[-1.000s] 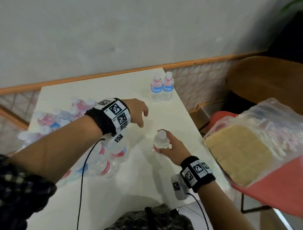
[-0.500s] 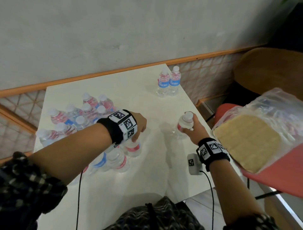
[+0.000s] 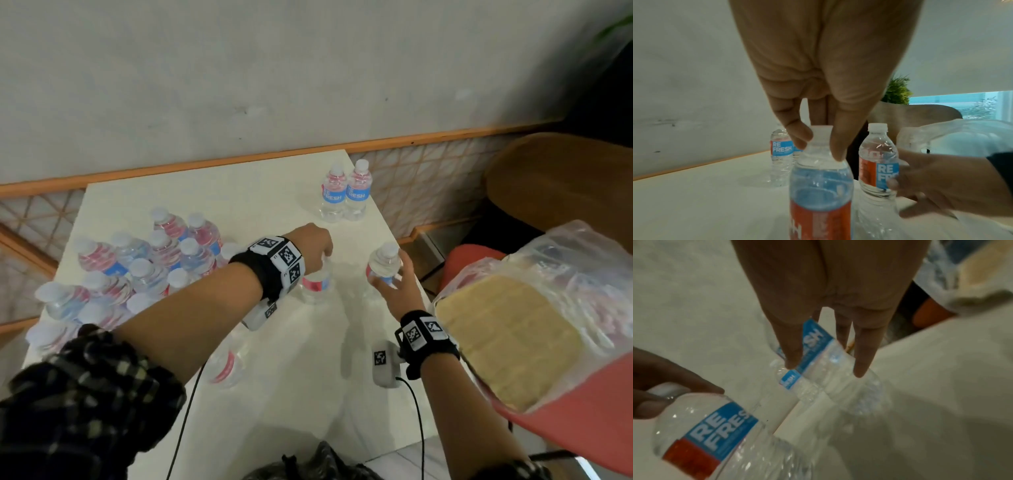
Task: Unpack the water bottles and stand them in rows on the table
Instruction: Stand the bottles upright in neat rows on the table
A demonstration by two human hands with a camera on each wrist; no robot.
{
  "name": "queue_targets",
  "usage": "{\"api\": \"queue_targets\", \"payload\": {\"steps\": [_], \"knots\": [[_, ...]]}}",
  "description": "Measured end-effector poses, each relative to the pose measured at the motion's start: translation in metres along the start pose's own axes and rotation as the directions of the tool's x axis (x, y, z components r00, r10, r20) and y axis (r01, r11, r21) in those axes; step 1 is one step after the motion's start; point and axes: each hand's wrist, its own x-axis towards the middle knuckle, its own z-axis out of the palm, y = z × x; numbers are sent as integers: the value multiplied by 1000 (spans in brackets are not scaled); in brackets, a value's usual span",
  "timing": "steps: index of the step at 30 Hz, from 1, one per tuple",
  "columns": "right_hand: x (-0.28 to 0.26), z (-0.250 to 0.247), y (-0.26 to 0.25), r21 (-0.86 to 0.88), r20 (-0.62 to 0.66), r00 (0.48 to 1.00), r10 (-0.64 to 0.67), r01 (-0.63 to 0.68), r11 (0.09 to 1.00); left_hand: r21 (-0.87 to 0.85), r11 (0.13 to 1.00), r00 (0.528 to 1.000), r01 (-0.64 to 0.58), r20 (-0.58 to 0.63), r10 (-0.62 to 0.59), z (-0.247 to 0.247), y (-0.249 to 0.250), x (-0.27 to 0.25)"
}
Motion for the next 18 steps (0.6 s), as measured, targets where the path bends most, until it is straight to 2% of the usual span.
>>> {"api": "queue_targets", "payload": {"steps": [2,4,8,12,15,18], "knots": [[3,3,19,116,46,990,136,-140,983,-40,999,999,-5,-49,3,-1,2,11],[2,6,39,42,63,973,223,-225,973,-109,994,997,4,-78,-13,0,0,18],[10,12,53,12,18,978,209,-209,978,-255,965,983,69,-147,-109,9,-11,27],[24,14,55,-74,-17,979,201,-201,977,-261,924,952,278,-56,-302,20,-21,36],[35,16,59,-133,-13,987,160,-160,978,-382,878,945,289,-31,-325,19,-24,47],[41,16,66,-180,1,985,171,-168,969,-403,864,938,301,-39,-345,7,-27,64]]}}
